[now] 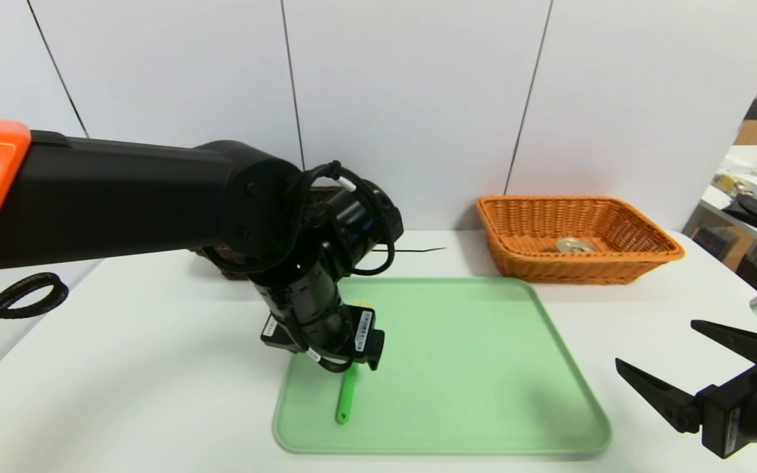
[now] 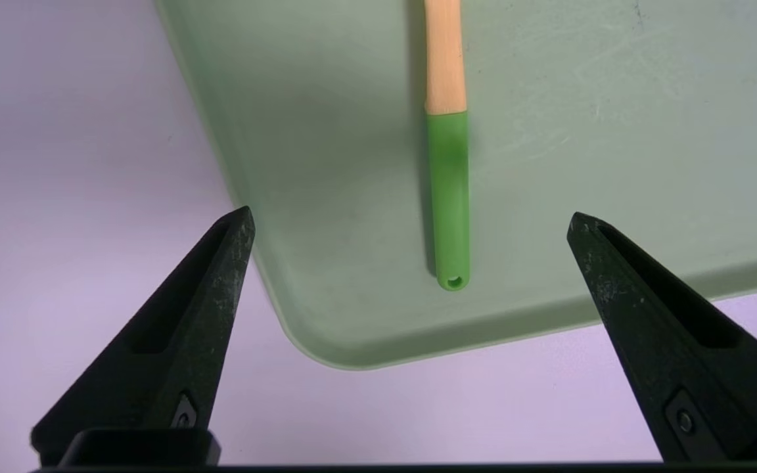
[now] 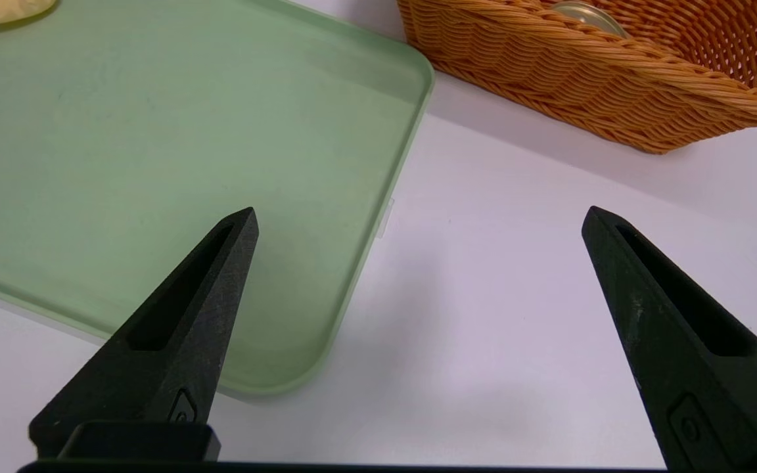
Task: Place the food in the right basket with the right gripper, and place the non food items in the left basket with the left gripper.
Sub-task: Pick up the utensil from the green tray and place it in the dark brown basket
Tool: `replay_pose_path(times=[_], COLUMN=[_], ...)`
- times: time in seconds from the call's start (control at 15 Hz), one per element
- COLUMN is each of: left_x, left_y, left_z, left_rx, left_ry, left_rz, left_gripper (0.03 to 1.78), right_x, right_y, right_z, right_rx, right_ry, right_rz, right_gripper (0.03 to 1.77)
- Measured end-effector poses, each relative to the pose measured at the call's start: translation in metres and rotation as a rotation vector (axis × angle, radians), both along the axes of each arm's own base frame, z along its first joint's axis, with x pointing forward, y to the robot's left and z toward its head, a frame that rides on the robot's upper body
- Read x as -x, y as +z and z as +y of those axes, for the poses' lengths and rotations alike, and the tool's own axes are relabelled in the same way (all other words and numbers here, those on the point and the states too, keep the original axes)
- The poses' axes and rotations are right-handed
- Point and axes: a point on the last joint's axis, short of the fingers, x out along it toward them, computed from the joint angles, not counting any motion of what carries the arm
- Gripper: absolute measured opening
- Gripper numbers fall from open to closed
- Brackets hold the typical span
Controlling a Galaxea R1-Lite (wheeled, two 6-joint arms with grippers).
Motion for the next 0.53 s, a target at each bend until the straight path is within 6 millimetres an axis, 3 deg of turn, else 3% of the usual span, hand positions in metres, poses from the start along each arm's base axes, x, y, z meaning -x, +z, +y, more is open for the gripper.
replay_pose_path(times=[0.53], left_x=[-0.018], left_y=[-0.020], left_z=[-0.006], left_rx=[-0.028], left_ry=[0.019], left_rz=[0.032], left_gripper=[1.69], right_x=[0.000], right_y=[-0.001], right_z=[0.000], right_rx=[0.000], right_ry=[0.001], right_rz=[0.003], right_gripper=[1.70])
